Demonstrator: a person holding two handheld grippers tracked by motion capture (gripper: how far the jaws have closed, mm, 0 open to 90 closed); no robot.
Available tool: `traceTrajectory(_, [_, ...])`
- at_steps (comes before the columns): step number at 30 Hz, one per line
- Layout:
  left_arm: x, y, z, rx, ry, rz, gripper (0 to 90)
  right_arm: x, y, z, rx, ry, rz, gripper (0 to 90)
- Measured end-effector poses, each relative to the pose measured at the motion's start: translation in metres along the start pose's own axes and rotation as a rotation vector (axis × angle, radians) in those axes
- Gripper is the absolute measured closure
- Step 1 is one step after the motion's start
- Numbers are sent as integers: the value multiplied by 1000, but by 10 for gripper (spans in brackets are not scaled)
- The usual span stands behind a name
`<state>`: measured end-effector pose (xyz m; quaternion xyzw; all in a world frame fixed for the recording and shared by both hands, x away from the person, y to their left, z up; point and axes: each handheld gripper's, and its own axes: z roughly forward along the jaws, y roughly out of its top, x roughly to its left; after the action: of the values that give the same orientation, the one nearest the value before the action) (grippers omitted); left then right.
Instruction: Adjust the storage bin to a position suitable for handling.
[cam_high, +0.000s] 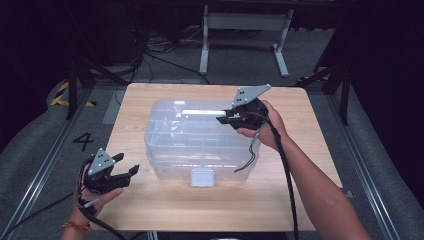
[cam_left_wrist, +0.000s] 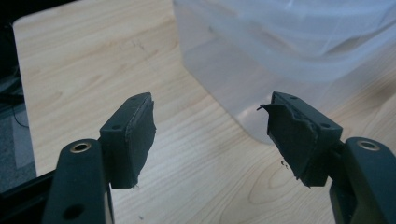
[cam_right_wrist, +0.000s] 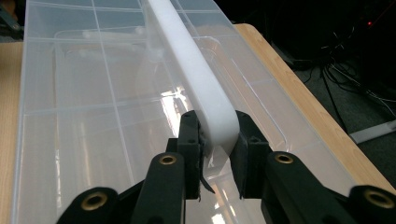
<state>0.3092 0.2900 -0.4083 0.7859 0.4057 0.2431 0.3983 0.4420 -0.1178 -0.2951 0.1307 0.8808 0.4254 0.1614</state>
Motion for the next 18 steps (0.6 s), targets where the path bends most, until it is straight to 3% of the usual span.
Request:
traceTrajectory(12, [-17,27,5,10,-13,84,354,-6,6,-1,12,-6,9,745])
traceTrajectory(18, [-21,35,13,17,-45,70,401,-8,12,-2,23,-22,17,736])
